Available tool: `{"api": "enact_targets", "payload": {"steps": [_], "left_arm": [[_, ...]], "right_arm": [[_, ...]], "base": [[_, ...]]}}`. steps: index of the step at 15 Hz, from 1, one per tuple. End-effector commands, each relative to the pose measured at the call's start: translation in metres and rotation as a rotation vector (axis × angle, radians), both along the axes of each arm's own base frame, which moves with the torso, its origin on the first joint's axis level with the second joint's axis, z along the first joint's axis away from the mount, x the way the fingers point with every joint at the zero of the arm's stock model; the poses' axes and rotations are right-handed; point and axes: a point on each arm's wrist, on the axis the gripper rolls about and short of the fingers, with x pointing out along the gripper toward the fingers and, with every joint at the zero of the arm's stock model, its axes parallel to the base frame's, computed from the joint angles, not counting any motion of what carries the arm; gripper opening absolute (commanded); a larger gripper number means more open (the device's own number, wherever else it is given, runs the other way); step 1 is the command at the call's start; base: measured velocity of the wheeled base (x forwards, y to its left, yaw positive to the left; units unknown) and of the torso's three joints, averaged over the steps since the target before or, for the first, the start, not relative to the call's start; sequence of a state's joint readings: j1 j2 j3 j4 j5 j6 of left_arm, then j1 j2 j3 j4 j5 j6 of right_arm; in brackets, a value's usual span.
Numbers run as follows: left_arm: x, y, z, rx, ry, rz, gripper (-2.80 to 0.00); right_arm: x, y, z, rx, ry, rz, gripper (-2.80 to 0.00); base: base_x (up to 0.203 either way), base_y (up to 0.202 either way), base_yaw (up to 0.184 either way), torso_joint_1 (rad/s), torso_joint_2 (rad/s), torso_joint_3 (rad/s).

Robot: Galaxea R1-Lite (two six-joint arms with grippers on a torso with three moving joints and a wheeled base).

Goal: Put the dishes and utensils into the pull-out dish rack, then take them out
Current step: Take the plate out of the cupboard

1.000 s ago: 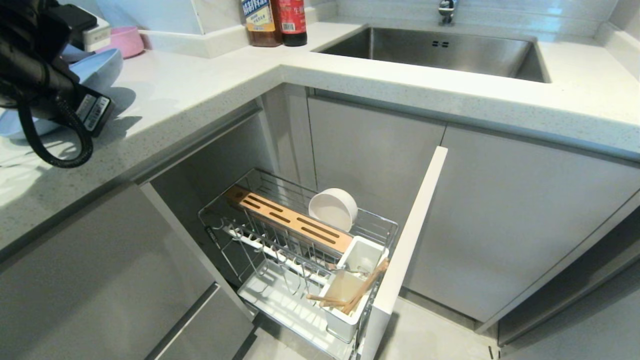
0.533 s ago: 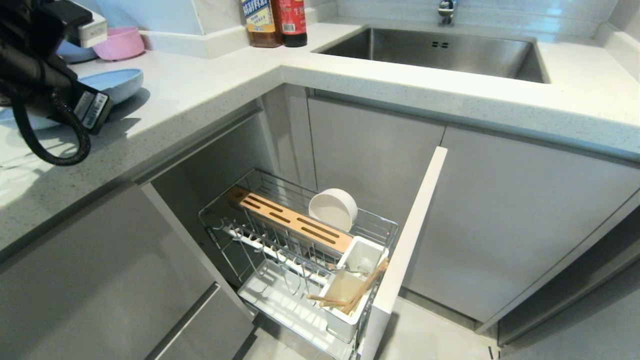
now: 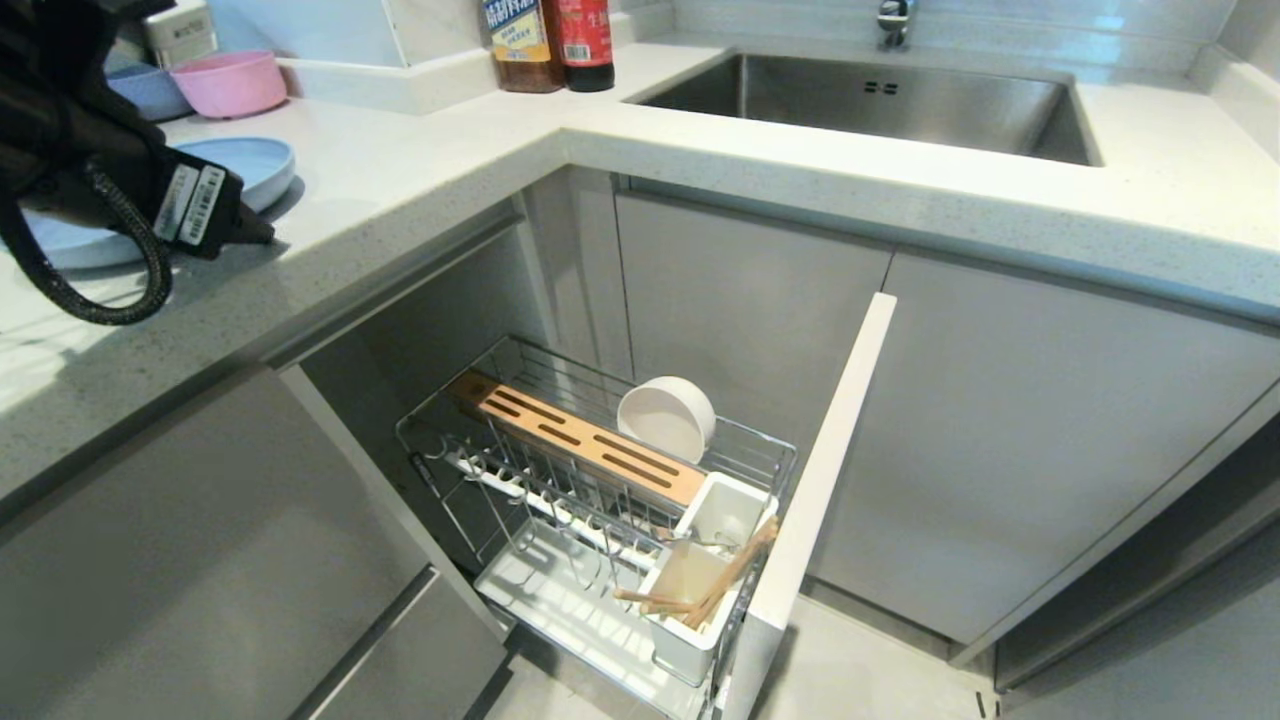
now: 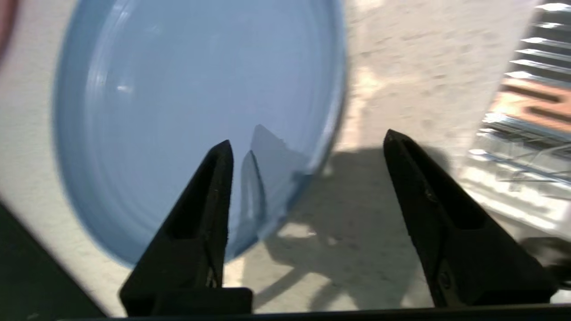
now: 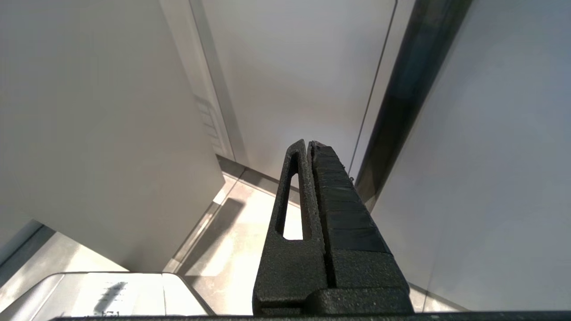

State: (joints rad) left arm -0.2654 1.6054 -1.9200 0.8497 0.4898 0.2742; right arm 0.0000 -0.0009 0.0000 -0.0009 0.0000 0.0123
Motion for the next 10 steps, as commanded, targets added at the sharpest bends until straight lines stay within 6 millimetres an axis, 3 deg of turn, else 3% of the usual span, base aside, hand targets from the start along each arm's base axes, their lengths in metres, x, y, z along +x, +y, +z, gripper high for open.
{"api": "enact_targets", "payload": {"steps": [1, 7, 8, 9, 10], "left_arm": [[-0.017, 0.001, 0.011, -0.039, -0.053, -0.012, 0.00], [-0.070, -0.002, 0.037, -0.332, -0.194, -0.121, 0.00], [-0.081, -0.001, 0.041, -0.367, -0.215, -0.151, -1.97], [-0.097, 0.002, 0.047, -0.398, -0.243, -0.190, -2.80], [-0.108, 0.003, 0.051, -0.420, -0.263, -0.224, -2.80]], "right_arm": [[0.000, 0.000, 0.000, 0.000, 0.002, 0.000, -2.80], [0.000, 0.000, 0.000, 0.000, 0.002, 0.000, -2.80], [0.000, 0.000, 0.000, 0.000, 0.002, 0.000, -2.80], [0.000, 0.000, 0.000, 0.000, 0.002, 0.000, -2.80], [0.000, 0.000, 0.000, 0.000, 0.003, 0.000, -2.80]], "base": [[0.000, 0.000, 0.000, 0.000, 0.00, 0.000], [0.000, 0.000, 0.000, 0.000, 0.00, 0.000], [0.000, 0.000, 0.000, 0.000, 0.00, 0.000], [0.000, 0.000, 0.000, 0.000, 0.00, 0.000], [0.000, 0.000, 0.000, 0.000, 0.00, 0.000]]}}
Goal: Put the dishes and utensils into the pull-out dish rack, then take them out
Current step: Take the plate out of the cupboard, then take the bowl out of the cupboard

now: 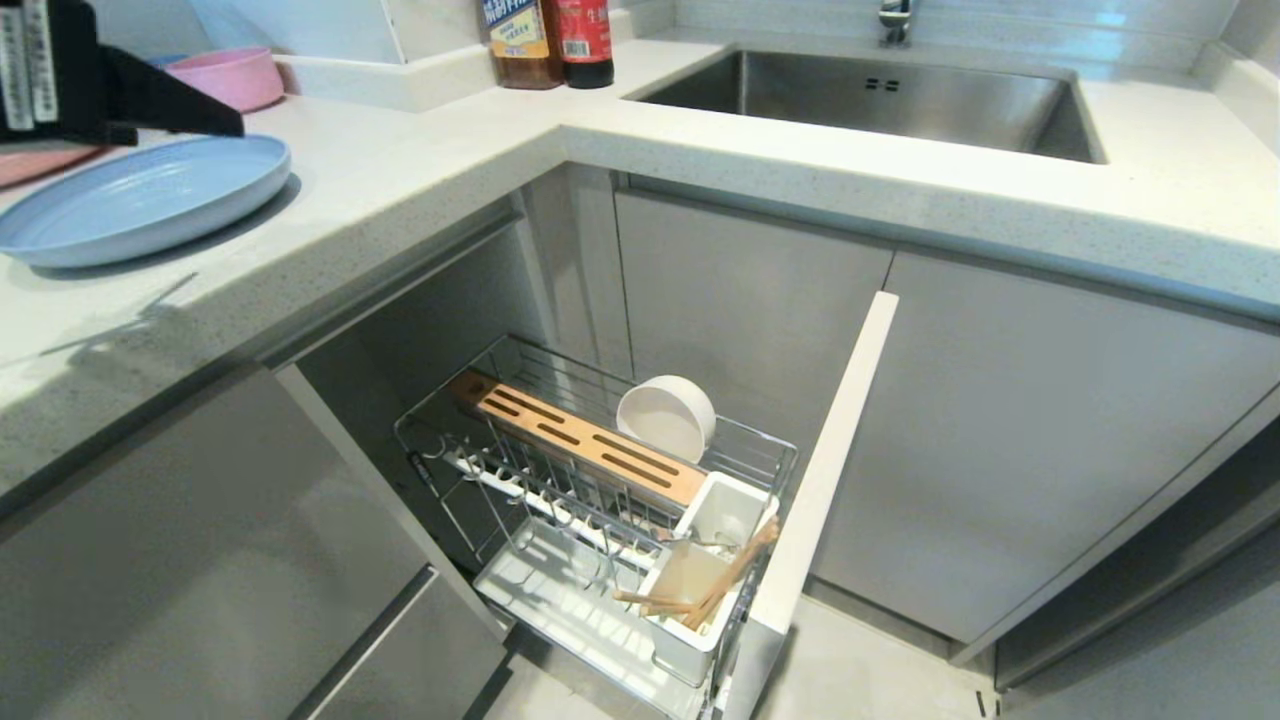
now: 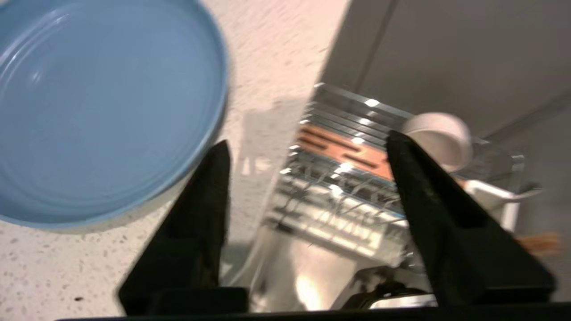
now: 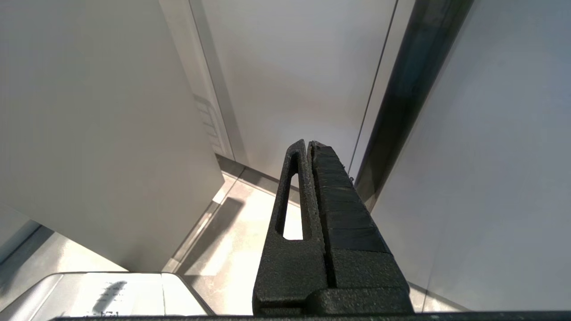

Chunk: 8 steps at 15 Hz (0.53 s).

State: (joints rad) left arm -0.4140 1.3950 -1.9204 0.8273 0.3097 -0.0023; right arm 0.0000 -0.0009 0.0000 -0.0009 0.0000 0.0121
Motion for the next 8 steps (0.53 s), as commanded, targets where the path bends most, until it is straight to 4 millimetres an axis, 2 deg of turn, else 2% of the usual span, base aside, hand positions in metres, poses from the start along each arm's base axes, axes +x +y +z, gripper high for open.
{"api": "enact_targets", "payload": {"steps": [1, 4, 8], "left_arm": [[-0.033, 0.009, 0.011, -0.036, -0.072, -0.047, -2.80], [-0.060, 0.010, 0.019, -0.114, -0.125, -0.148, -2.80], [-0.071, -0.002, 0.025, -0.391, -0.118, -0.261, -2.80]], "right_arm": [[0.000, 0.000, 0.000, 0.000, 0.001, 0.000, -2.80], [0.000, 0.000, 0.000, 0.000, 0.002, 0.000, -2.80], [0.000, 0.000, 0.000, 0.000, 0.003, 0.000, -2.80]], "base": [[0.000, 0.000, 0.000, 0.000, 0.00, 0.000], [0.000, 0.000, 0.000, 0.000, 0.00, 0.000], [0.000, 0.000, 0.000, 0.000, 0.00, 0.000]]}}
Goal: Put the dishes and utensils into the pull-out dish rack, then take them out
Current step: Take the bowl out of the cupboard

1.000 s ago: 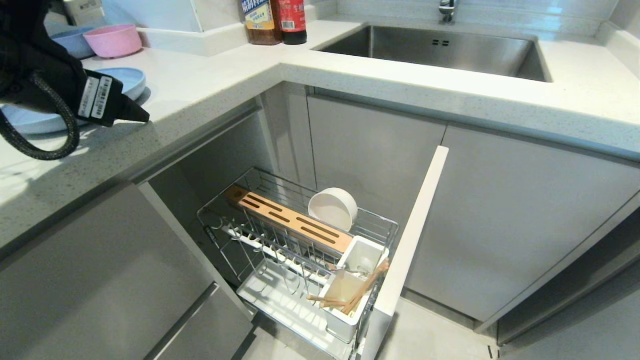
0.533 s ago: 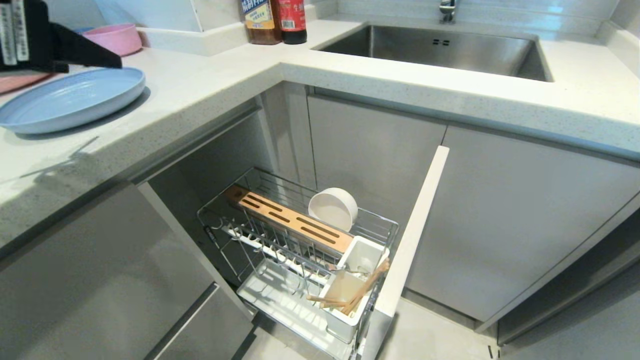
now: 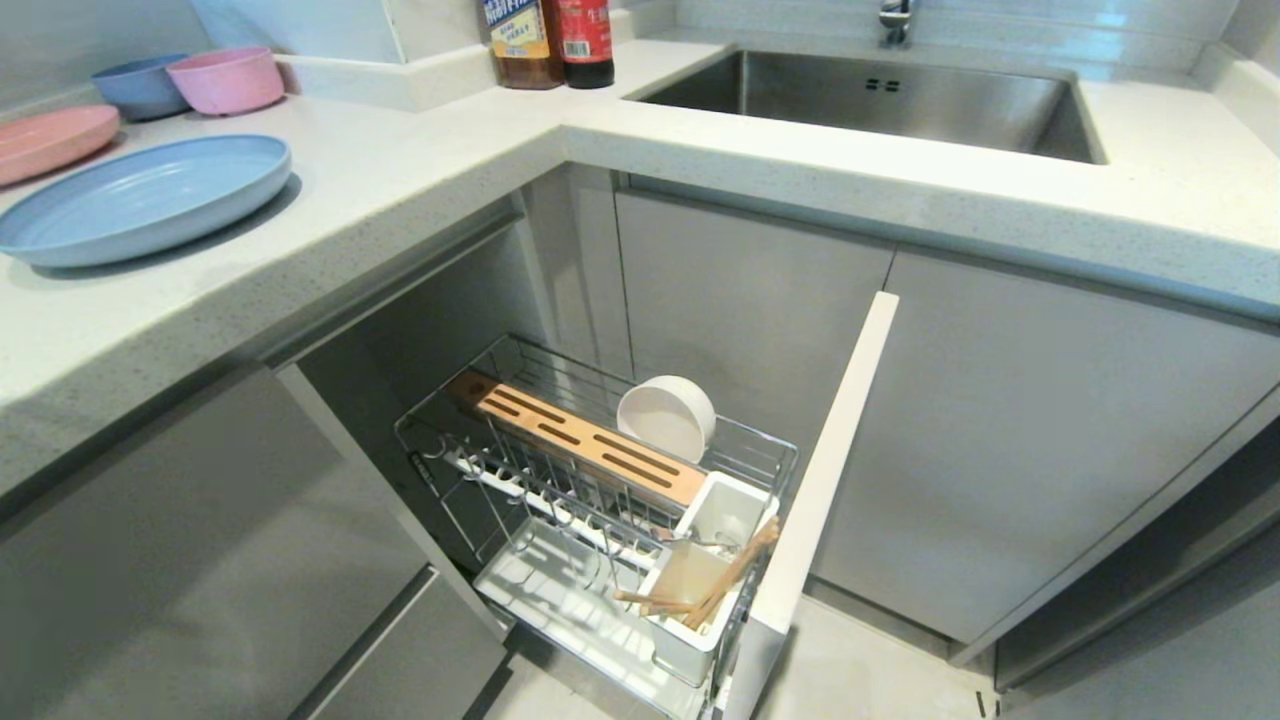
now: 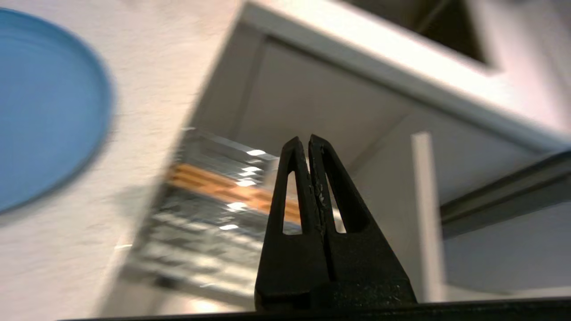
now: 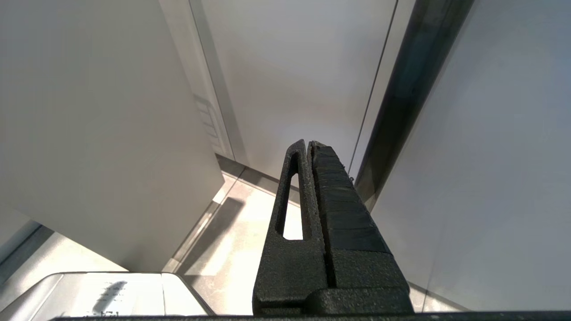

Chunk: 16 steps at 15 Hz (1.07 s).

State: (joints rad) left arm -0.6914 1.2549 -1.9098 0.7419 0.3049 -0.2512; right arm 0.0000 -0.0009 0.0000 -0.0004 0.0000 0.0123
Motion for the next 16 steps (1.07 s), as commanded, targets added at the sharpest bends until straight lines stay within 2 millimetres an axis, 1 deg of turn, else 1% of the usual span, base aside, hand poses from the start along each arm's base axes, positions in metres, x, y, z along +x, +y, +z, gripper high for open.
{"api": "enact_targets", "payload": {"steps": [1, 3, 5, 8, 10, 12, 16], "left_arm": [[-0.005, -0.006, 0.000, -0.091, 0.013, -0.074, -2.80], [0.001, -0.023, -0.006, -0.222, 0.047, -0.124, -2.80], [0.013, -0.039, -0.016, -0.336, 0.113, -0.117, -2.80], [0.032, -0.061, -0.025, -0.372, 0.155, -0.090, -2.80], [0.049, -0.080, -0.035, -0.380, 0.205, -0.031, -2.80], [0.061, -0.093, -0.043, -0.379, 0.233, 0.021, -2.80], [0.081, -0.116, -0.063, -0.376, 0.311, 0.061, -2.80]], "right_arm": [[0.000, 0.000, 0.000, 0.000, 0.001, 0.000, -2.80], [0.000, 0.000, 0.000, 0.000, 0.001, 0.000, -2.80], [0.000, 0.000, 0.000, 0.000, 0.001, 0.000, -2.80], [0.000, 0.000, 0.000, 0.000, 0.002, 0.000, -2.80], [0.000, 0.000, 0.000, 0.000, 0.003, 0.000, -2.80], [0.000, 0.000, 0.000, 0.000, 0.001, 0.000, -2.80], [0.000, 0.000, 0.000, 0.000, 0.001, 0.000, -2.80]], "base": [[0.000, 0.000, 0.000, 0.000, 0.00, 0.000], [0.000, 0.000, 0.000, 0.000, 0.00, 0.000], [0.000, 0.000, 0.000, 0.000, 0.00, 0.000], [0.000, 0.000, 0.000, 0.000, 0.00, 0.000], [0.000, 0.000, 0.000, 0.000, 0.00, 0.000], [0.000, 0.000, 0.000, 0.000, 0.00, 0.000], [0.000, 0.000, 0.000, 0.000, 0.00, 0.000]]}}
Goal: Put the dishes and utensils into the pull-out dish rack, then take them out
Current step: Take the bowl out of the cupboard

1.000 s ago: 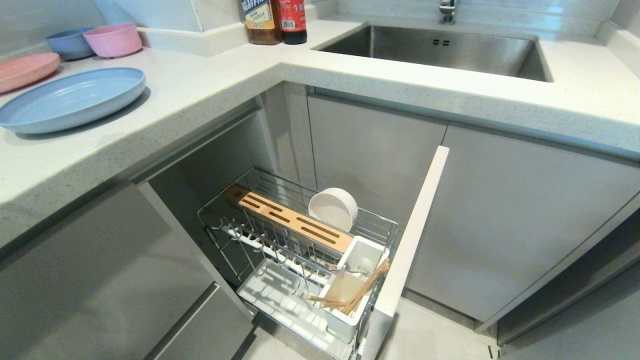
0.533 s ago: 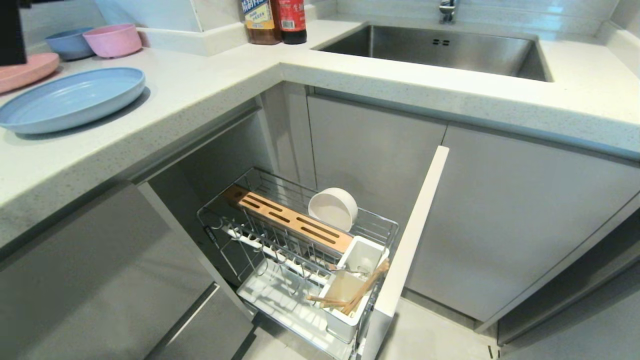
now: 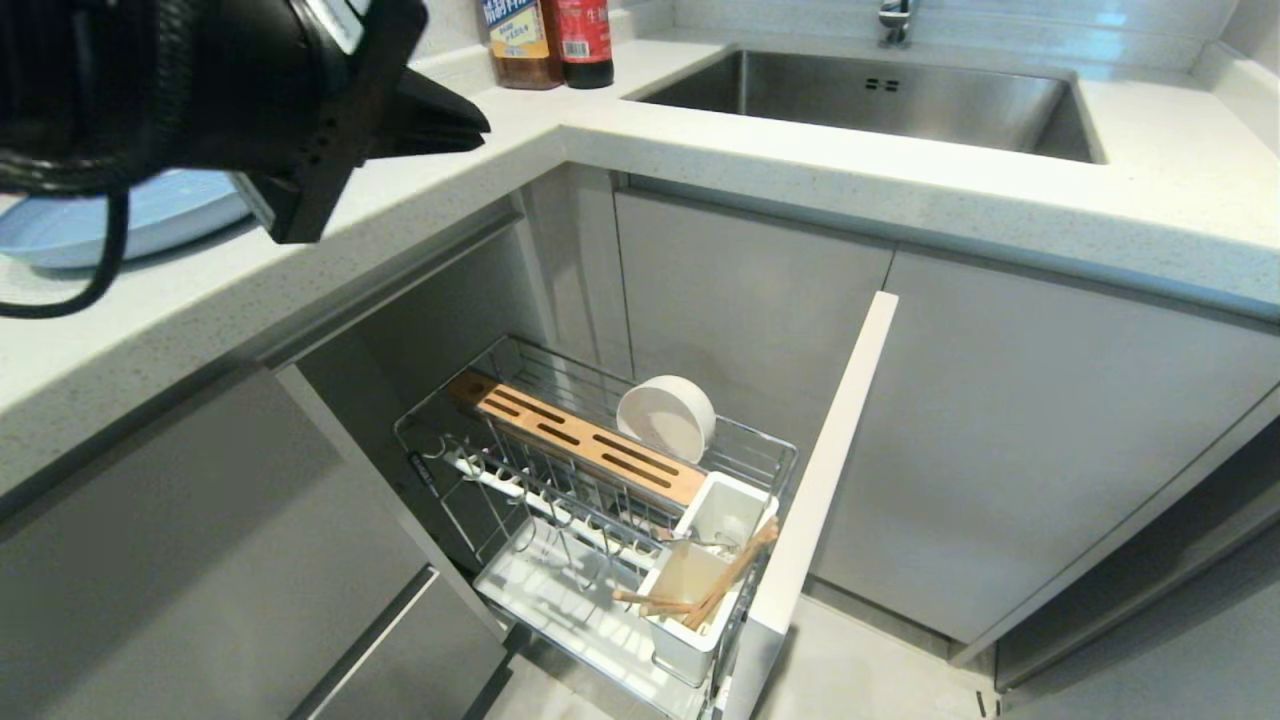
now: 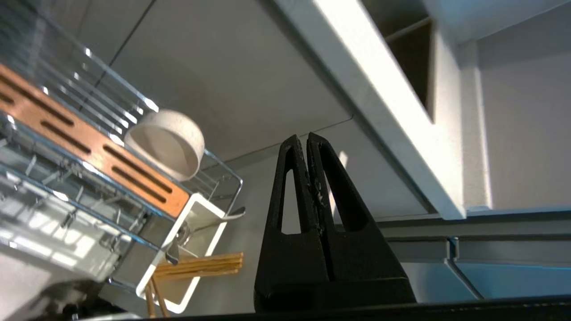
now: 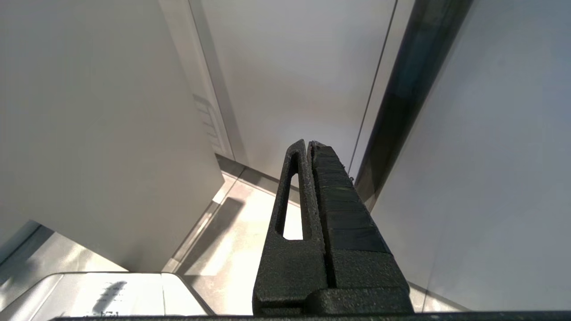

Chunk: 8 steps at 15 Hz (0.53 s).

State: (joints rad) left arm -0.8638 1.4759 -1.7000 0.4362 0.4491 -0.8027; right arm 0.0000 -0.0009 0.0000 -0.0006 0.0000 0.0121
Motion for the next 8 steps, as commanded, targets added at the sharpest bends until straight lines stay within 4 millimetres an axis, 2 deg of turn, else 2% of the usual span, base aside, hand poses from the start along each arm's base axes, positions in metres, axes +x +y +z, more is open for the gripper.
{"api": "enact_targets", "payload": {"steps": [1, 5, 8], "left_arm": [[0.014, -0.016, -0.015, 0.035, 0.049, 0.008, -2.80], [0.028, -0.032, -0.041, 0.058, 0.131, 0.047, -2.80], [0.033, -0.038, -0.051, 0.058, 0.161, 0.080, -2.80]], "right_arm": [[0.000, 0.000, 0.000, 0.000, 0.001, 0.000, -2.80], [0.000, 0.000, 0.000, 0.000, 0.001, 0.000, -2.80], [0.000, 0.000, 0.000, 0.000, 0.002, 0.000, -2.80]], "base": [[0.000, 0.000, 0.000, 0.000, 0.00, 0.000], [0.000, 0.000, 0.000, 0.000, 0.00, 0.000], [0.000, 0.000, 0.000, 0.000, 0.00, 0.000]]}}
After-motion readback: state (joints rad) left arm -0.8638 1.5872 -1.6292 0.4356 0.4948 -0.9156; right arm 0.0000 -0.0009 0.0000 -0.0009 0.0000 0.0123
